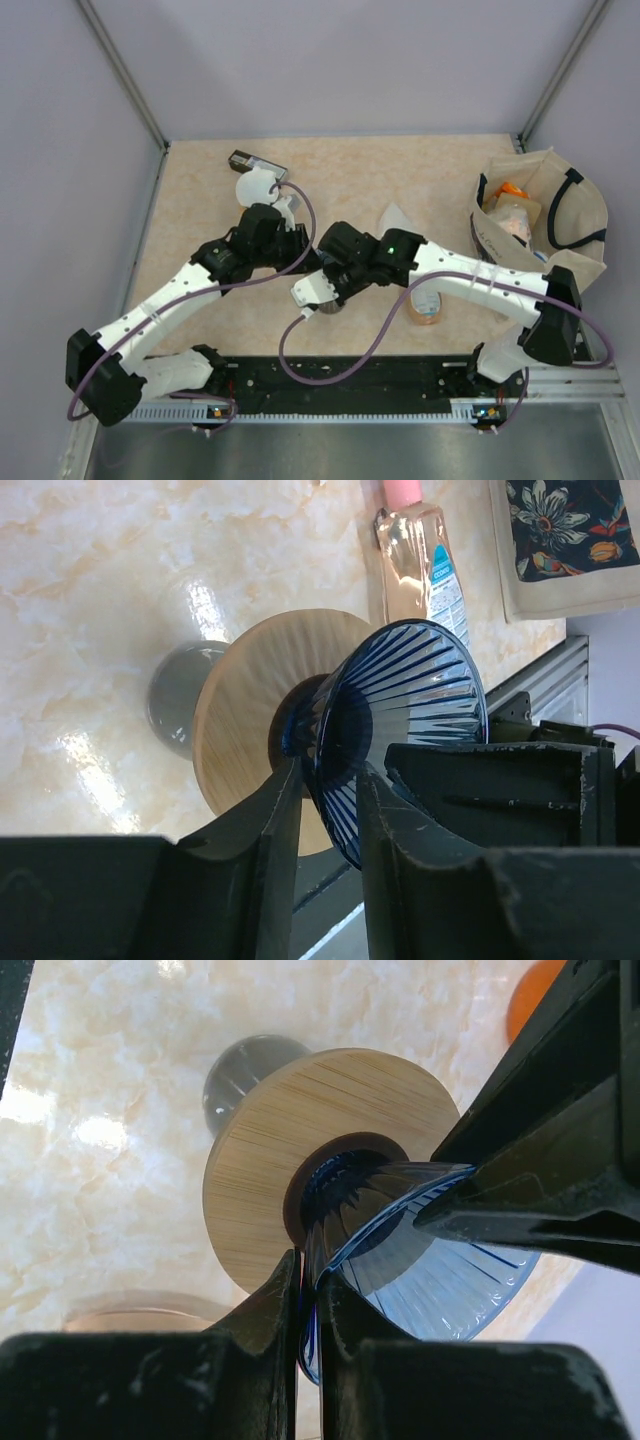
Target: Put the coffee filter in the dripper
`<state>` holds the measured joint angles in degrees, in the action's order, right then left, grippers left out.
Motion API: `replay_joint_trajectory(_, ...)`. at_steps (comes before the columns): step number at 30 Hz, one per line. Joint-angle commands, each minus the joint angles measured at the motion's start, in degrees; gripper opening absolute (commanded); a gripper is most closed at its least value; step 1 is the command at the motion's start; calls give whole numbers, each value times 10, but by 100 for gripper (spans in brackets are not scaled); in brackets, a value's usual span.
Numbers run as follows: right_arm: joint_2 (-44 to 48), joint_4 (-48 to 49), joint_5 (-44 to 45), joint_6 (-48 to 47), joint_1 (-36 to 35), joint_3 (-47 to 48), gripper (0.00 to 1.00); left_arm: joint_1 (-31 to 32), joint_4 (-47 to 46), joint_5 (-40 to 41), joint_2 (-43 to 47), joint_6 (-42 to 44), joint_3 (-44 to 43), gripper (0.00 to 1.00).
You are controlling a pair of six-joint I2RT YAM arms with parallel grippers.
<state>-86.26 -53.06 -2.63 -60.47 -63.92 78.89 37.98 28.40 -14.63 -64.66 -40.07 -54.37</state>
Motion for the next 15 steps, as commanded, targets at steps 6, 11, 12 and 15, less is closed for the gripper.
replay_joint_trajectory(6, -70, -51, -8, 96, -25, -26, 0, 3, 33, 45, -6, 30, -3, 0)
replay_joint_trajectory(11, -81, -63, -56, 98, -26, -42, 0, 3, 55, 58, -19, 39, 1, 0)
replay_joint_trajectory(12, -80, -62, -64, 97, -27, -47, 0, 3, 65, 61, -26, 40, -6, 0)
replay_joint_trajectory(15, -72, -57, -96, 88, -24, -68, 0, 3, 111, 66, -51, 52, -40, 0)
